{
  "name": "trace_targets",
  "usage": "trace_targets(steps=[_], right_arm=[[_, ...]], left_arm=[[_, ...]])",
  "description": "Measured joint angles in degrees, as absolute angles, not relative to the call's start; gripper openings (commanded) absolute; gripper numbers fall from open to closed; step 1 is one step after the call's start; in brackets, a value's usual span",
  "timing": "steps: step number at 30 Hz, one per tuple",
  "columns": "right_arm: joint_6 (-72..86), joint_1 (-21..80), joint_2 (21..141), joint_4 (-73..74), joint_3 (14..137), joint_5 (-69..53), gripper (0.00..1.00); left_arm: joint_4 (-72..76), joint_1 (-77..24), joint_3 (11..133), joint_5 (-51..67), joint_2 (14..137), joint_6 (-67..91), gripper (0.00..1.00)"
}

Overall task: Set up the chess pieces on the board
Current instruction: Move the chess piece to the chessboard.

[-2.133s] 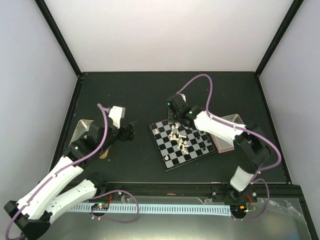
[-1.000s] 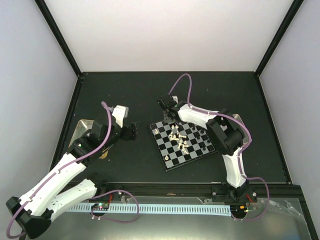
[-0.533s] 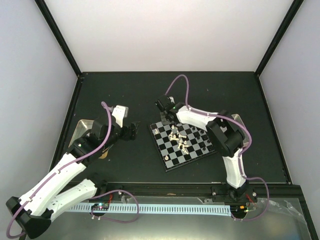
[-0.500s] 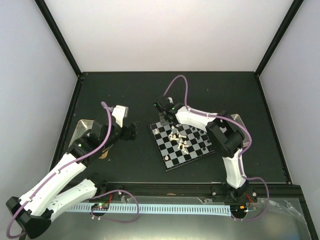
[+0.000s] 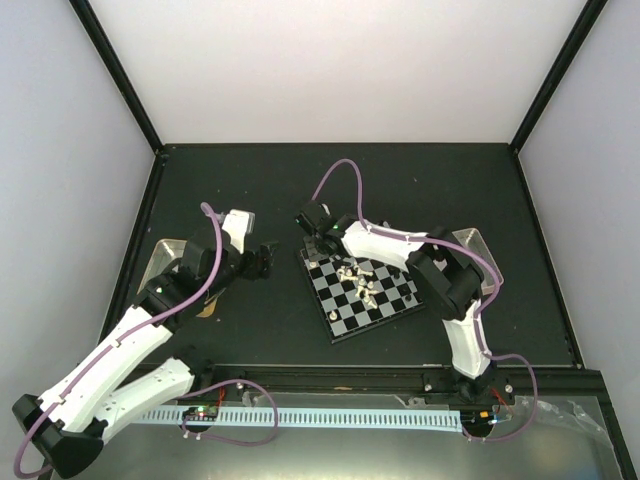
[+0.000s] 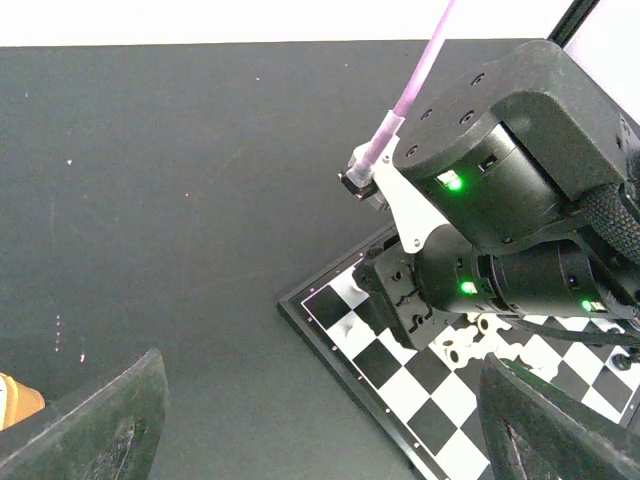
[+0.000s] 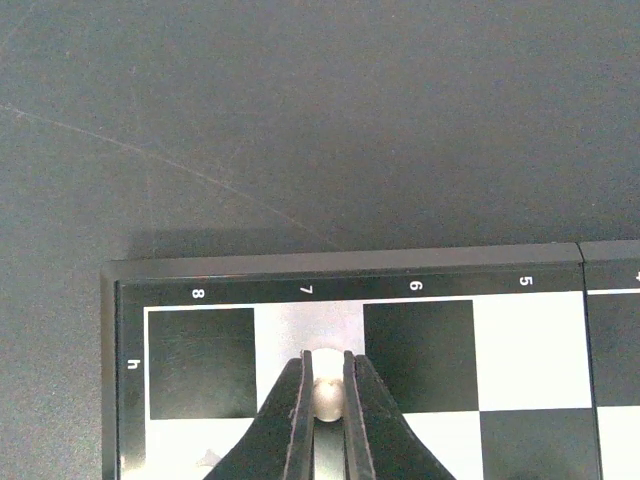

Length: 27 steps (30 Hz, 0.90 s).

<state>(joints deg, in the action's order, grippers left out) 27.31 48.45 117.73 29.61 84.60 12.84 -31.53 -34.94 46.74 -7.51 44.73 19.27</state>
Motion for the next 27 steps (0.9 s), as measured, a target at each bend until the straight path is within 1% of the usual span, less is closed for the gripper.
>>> trace_targets(steps=[8, 14, 18, 20, 24, 27], right_arm=[[27.05, 48.4, 118.91, 29.61, 85.27, 12.19, 0.1], [27.07, 48.4, 119.48, 29.65, 86.11, 11.68, 0.18], [27.27, 48.4, 119.48, 30.02, 86.37, 11.7, 0.28], [27.18, 48.4, 119.48, 30.06, 86.61, 11.7, 0.31], [27.49, 48.4, 118.85, 30.2, 86.5, 11.4, 0.33], [28.01, 48.4, 115.66, 29.43, 84.33, 11.14, 0.34]], left_arm=[[-31.53, -34.92, 46.72, -7.51, 44.73, 19.29, 0.86], [-31.53, -34.81, 46.7, -7.49, 44.73, 19.27, 0.86], [-31.53, -34.59, 46.7, -7.49, 44.75, 19.27, 0.86], [-31.53, -34.57, 46.7, -7.49, 44.75, 19.27, 0.86], [-31.53, -34.54, 46.7, -7.46, 44.75, 19.27, 0.86], [-31.53, -34.54, 46.7, -7.42, 44.75, 19.27, 0.86]])
